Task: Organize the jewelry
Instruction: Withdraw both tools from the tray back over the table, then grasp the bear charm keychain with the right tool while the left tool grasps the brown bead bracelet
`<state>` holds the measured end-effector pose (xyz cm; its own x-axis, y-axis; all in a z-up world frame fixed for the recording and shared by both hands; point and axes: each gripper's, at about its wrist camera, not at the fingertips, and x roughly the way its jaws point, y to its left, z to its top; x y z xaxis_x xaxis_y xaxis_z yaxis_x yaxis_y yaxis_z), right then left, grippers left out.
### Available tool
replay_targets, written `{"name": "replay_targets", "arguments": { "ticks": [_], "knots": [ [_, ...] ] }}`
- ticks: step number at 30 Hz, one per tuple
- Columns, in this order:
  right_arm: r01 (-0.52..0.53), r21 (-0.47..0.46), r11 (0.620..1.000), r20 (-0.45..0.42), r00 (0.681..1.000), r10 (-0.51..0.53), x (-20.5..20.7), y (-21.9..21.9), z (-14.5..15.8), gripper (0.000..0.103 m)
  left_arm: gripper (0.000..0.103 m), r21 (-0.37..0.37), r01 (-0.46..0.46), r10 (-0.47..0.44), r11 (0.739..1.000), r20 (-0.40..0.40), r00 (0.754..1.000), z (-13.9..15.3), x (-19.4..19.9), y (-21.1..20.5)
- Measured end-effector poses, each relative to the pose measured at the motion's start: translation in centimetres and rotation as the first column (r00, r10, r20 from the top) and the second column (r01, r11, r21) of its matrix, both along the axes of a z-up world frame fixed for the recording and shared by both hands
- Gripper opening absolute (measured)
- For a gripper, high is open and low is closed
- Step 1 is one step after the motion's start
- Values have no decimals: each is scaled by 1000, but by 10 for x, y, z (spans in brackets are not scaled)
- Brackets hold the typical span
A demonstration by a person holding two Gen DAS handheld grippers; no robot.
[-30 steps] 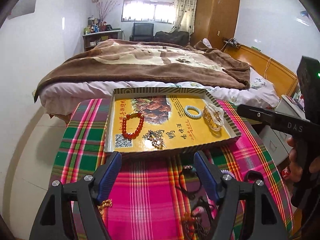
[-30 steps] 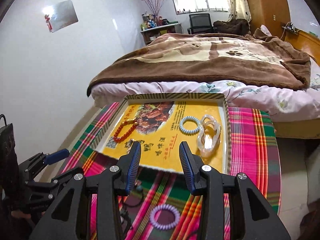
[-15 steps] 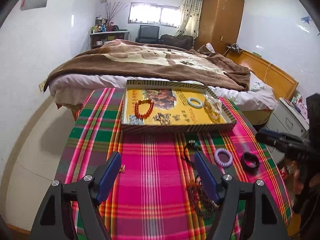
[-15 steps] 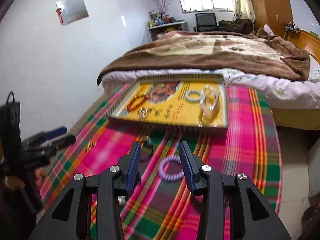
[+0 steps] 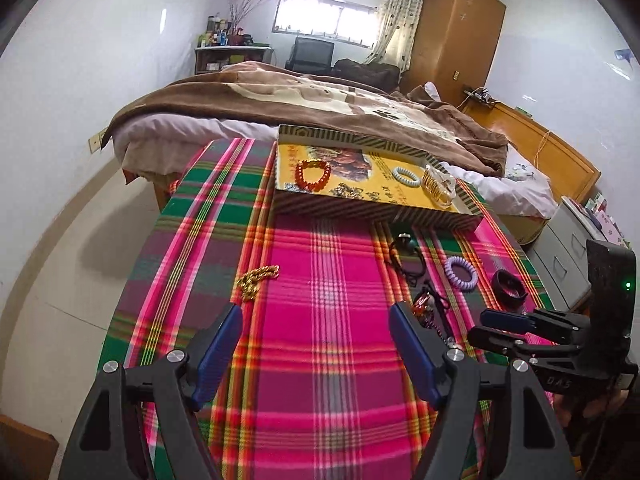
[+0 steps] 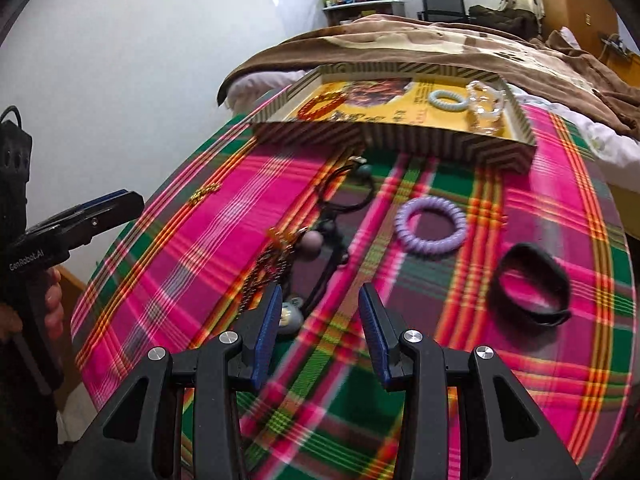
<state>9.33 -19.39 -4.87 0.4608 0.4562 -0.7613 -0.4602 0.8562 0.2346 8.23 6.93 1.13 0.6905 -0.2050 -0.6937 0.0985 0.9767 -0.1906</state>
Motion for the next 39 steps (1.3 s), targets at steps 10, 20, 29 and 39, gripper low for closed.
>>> {"name": "replay_targets", "arguments": {
  "ticks": [10, 20, 29, 39],
  "knots": [
    [-11, -96, 995, 11, 1000, 12, -2, 24, -14, 42, 75, -15, -5, 5, 1000, -15, 1000, -8, -9, 6],
    [60, -145, 988, 21, 998, -58, -9, 7, -13, 26, 75, -10, 17, -17, 1000, -31, 999, -12, -10, -3],
    [133, -92, 987, 49, 991, -129, -23, -32, -5, 25, 76, 0, 69, -69, 998, -78, 995, -23, -1, -30],
    [169, 8, 986, 103, 980, -169, -42, -62, 14, 25, 80, 22, 154, -150, 988, -137, 979, -44, 14, -76]
  ]
}}
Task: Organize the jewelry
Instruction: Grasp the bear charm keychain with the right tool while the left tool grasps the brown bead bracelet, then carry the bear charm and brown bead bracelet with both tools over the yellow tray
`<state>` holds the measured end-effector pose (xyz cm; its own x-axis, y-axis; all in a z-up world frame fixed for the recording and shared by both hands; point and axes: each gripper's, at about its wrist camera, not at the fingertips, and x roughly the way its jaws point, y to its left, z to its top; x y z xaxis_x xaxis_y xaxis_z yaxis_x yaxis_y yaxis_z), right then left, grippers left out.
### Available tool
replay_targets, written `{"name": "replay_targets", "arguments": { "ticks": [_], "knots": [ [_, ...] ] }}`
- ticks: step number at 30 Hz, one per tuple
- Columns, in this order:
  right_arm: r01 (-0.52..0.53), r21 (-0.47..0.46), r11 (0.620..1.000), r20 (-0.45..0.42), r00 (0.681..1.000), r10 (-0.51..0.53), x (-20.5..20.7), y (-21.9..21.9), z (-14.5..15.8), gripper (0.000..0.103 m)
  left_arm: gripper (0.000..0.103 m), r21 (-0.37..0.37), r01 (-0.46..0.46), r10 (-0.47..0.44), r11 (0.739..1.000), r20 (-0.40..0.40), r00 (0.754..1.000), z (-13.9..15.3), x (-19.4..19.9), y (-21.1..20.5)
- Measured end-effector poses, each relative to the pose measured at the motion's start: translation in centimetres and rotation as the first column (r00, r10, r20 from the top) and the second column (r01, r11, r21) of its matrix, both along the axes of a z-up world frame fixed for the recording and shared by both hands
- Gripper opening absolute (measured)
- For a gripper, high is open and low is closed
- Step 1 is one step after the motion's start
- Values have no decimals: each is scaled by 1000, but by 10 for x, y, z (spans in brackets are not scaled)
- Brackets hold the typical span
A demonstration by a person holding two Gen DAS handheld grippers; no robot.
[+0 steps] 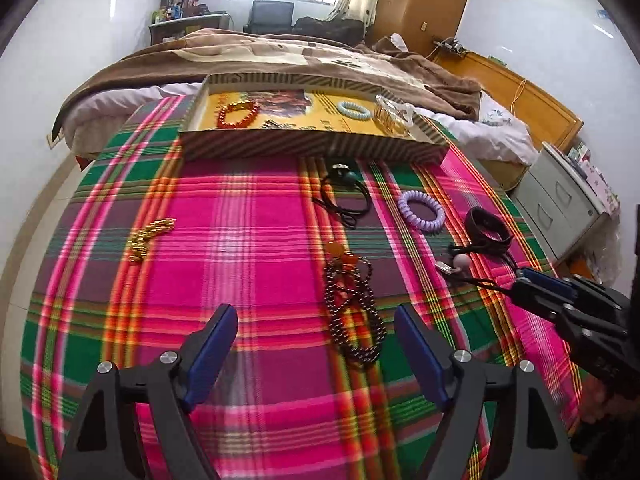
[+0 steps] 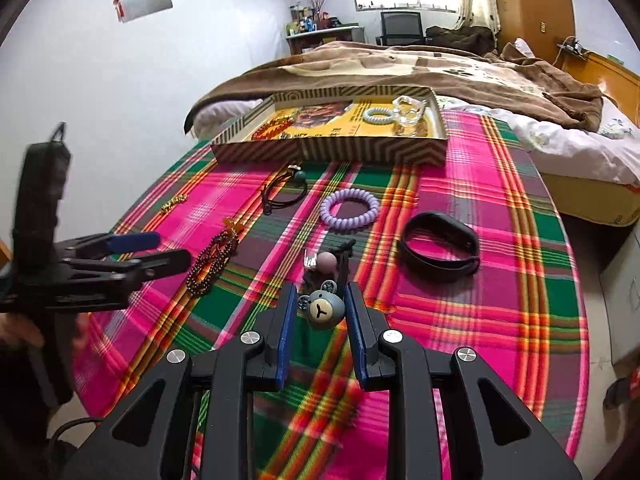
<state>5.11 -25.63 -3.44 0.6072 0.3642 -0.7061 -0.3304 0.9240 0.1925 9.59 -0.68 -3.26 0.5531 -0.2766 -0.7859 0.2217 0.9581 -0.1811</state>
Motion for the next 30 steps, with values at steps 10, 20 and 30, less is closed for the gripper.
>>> {"name": "replay_targets", "arguments": {
  "ticks": [10, 20, 30],
  "knots": [
    [10, 24, 1000, -18, 1000, -9, -11, -20, -9, 25, 80, 110, 4, -3, 994, -5, 1000, -14, 9, -29],
    [11, 38, 999, -12, 1000, -10, -14, -24, -9, 25, 37, 175, -7, 1, 985, 32, 999, -12, 11, -30],
    [17, 32, 999, -4, 1000, -17, -15, -21, -5, 25, 7, 164, -19, 9, 986, 61, 998, -5, 10, -22]
  ]
}}
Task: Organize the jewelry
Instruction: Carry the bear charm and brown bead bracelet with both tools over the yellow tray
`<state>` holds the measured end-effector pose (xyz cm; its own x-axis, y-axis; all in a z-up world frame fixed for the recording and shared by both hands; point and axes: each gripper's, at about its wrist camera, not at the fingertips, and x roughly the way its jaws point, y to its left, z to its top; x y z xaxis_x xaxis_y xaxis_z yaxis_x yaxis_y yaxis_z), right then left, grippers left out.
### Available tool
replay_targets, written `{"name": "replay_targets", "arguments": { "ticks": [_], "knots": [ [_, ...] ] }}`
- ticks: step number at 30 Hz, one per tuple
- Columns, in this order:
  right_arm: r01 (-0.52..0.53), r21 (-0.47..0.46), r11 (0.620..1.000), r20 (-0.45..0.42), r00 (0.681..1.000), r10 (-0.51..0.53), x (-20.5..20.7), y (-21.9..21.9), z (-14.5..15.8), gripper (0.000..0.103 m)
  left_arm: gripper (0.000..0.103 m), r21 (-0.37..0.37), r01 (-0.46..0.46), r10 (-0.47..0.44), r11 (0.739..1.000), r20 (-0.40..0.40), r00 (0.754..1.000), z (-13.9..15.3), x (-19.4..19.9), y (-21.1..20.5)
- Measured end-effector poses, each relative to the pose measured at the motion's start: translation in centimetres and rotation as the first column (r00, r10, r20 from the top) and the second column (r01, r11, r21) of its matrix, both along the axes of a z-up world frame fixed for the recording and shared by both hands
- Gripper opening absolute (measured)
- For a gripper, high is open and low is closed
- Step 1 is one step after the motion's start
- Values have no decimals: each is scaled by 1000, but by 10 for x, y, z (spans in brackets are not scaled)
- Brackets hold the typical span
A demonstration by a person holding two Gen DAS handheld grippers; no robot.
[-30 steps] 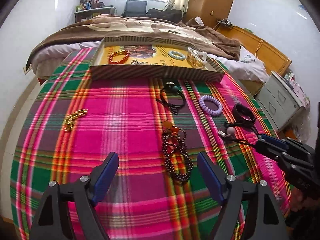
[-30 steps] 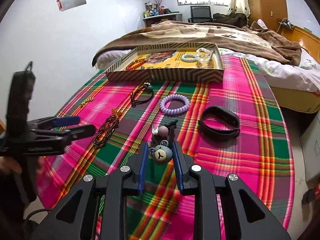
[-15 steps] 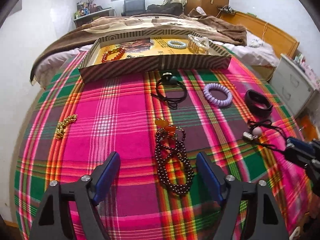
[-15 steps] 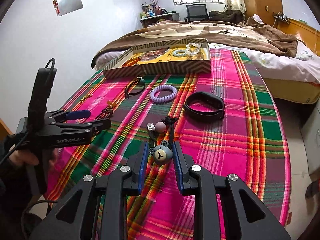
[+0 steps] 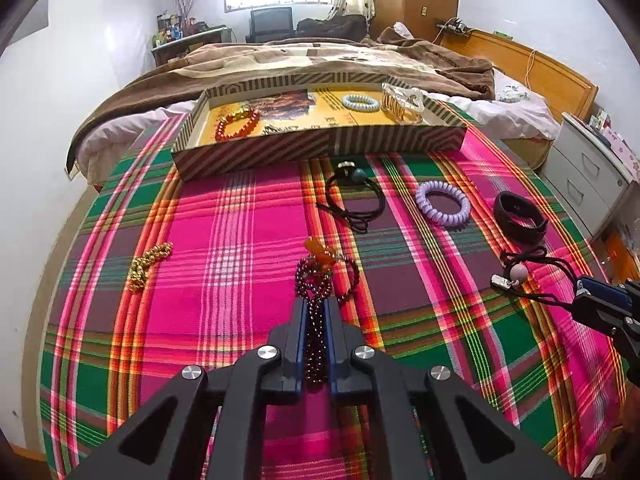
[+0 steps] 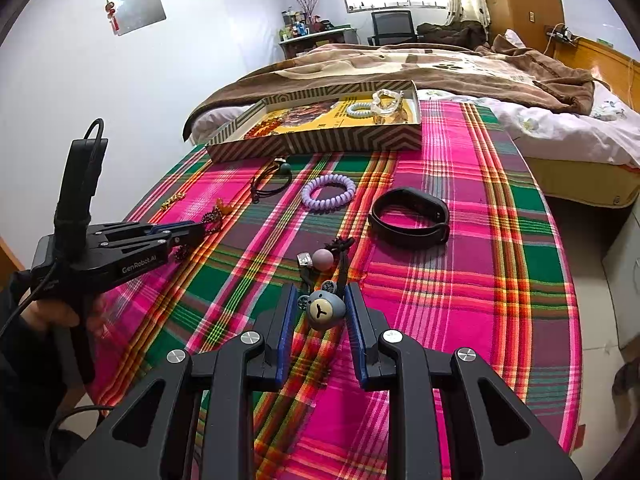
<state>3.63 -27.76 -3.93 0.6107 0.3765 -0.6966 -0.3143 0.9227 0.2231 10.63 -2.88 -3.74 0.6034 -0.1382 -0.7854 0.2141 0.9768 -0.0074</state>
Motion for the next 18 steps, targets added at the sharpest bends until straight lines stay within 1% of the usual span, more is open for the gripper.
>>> {"name": "replay_targets", "arguments": {
  "ticks": [11, 18],
  "knots": [
    [9, 0, 1000, 33, 999, -9, -1, 1, 14, 25, 7, -29, 9, -7, 1000, 67, 998, 27, -7, 9],
    [-1, -12, 1000, 65, 998, 2, 3, 7, 30, 25, 7, -79, 19, -12, 997, 94, 995, 46, -6, 18]
  ]
}}
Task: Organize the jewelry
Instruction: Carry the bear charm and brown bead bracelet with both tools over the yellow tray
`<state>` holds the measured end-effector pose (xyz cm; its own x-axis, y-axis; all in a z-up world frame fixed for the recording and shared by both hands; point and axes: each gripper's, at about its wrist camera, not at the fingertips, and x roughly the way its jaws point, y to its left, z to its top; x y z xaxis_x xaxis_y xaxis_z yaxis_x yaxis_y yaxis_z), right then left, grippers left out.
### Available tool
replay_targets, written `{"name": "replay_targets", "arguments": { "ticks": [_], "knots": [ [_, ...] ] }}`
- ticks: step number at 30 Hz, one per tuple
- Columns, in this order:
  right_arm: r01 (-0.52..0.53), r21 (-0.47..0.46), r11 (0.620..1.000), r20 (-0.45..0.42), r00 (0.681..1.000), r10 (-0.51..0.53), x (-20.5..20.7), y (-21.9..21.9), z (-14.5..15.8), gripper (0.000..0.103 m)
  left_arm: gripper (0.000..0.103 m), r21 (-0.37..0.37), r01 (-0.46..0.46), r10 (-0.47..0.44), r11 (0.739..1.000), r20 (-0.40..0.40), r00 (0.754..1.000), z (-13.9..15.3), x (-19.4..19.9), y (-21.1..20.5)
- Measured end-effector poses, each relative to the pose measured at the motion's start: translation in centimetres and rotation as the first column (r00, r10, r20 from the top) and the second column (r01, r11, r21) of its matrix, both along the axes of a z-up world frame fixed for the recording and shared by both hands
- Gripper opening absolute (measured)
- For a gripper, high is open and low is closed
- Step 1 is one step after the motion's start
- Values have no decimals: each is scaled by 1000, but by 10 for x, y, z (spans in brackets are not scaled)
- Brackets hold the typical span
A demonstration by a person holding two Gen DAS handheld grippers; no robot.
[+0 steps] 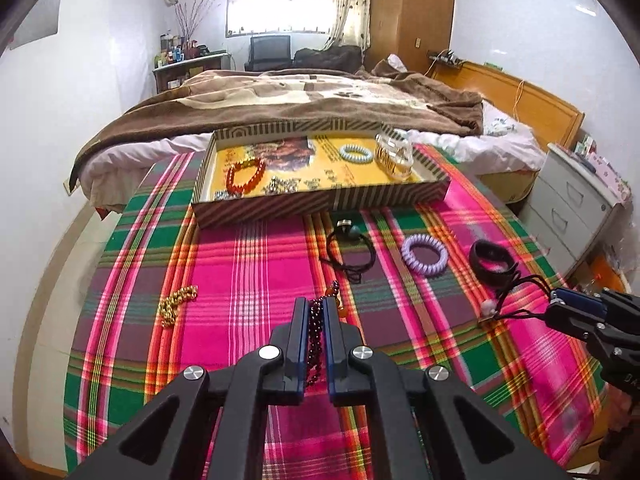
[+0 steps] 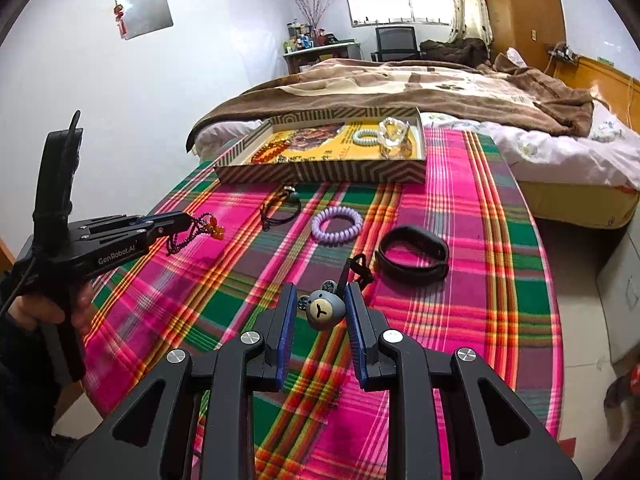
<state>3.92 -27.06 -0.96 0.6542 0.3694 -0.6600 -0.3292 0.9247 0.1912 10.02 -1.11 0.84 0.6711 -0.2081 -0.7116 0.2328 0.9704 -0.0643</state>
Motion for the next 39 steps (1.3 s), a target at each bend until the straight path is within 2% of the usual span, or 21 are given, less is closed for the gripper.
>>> {"name": "replay_targets", "arguments": {
  "ticks": [10, 17, 23, 30, 39],
  "knots": [
    [-7, 7, 1000, 58, 998, 7, 16, 6, 27, 25, 7, -34, 7, -6, 999, 39, 999, 26, 14, 11],
    [-9, 25, 1000, 87, 996, 7, 44, 9, 48, 25, 7, -62, 15, -11, 998, 57, 998, 46, 40, 19],
    [2, 51, 999, 81, 997, -6, 88, 15, 57, 25, 7, -73, 25, -20, 997, 65, 998, 57, 80, 22],
    [10, 59, 998, 55, 998, -13, 144, 28, 57, 25, 7, -91, 51, -47, 994, 48, 998, 57, 133, 16],
    [26, 26, 999, -4, 1000, -25, 216, 51, 36, 25, 7, -119, 64, -65, 991, -2, 998, 32, 210, 7]
  ]
}}
